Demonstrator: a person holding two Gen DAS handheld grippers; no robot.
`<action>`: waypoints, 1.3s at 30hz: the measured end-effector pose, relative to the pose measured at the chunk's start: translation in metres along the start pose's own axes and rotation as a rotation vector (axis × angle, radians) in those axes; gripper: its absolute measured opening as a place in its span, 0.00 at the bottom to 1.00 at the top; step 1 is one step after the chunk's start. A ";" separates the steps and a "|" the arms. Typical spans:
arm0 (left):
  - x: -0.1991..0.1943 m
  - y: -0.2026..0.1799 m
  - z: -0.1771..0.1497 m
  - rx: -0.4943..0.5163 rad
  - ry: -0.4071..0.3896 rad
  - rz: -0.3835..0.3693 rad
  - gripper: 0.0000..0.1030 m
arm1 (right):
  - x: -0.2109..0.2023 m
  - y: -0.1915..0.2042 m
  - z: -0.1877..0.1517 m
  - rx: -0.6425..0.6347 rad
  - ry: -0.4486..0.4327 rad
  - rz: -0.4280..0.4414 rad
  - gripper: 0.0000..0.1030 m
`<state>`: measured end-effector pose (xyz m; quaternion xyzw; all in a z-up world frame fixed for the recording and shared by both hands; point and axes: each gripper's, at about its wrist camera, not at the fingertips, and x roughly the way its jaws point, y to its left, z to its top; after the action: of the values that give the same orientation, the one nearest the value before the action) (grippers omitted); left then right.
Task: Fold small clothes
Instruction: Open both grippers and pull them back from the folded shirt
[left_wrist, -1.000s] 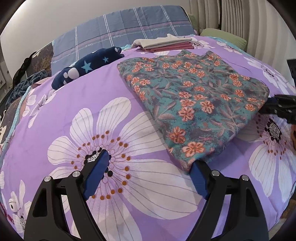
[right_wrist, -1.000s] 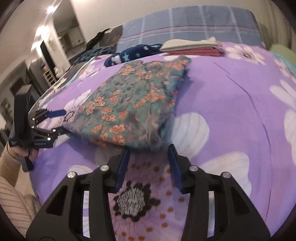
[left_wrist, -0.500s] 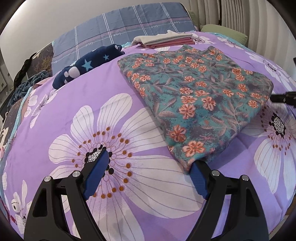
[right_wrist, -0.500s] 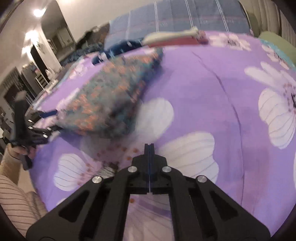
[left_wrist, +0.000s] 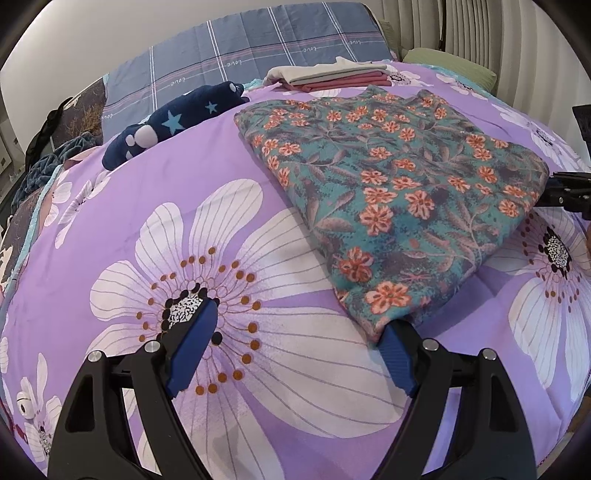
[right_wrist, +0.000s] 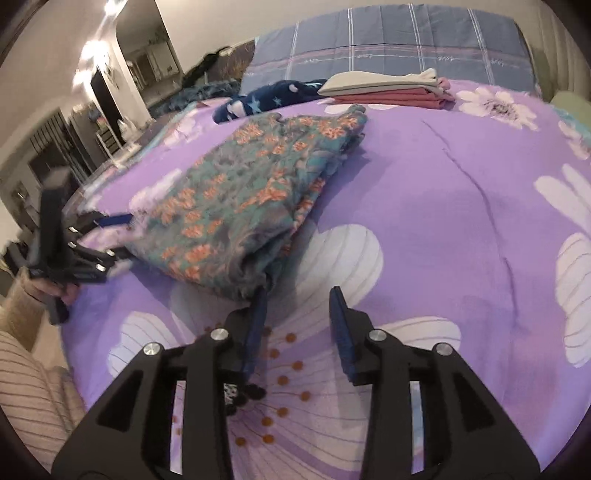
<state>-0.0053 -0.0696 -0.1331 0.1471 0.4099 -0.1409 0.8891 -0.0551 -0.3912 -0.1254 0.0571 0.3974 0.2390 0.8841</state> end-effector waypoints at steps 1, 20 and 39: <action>0.000 0.000 0.001 0.000 0.000 0.001 0.80 | 0.001 0.002 0.002 -0.009 -0.004 0.029 0.36; 0.001 -0.003 0.001 0.012 -0.001 0.015 0.81 | -0.007 0.023 -0.001 -0.151 0.039 -0.032 0.00; -0.017 -0.026 0.013 0.047 -0.030 -0.283 0.13 | 0.023 0.030 0.023 -0.010 0.025 -0.049 0.01</action>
<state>-0.0159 -0.0961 -0.1157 0.1065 0.4099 -0.2765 0.8627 -0.0363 -0.3522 -0.1173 0.0398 0.4084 0.2198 0.8850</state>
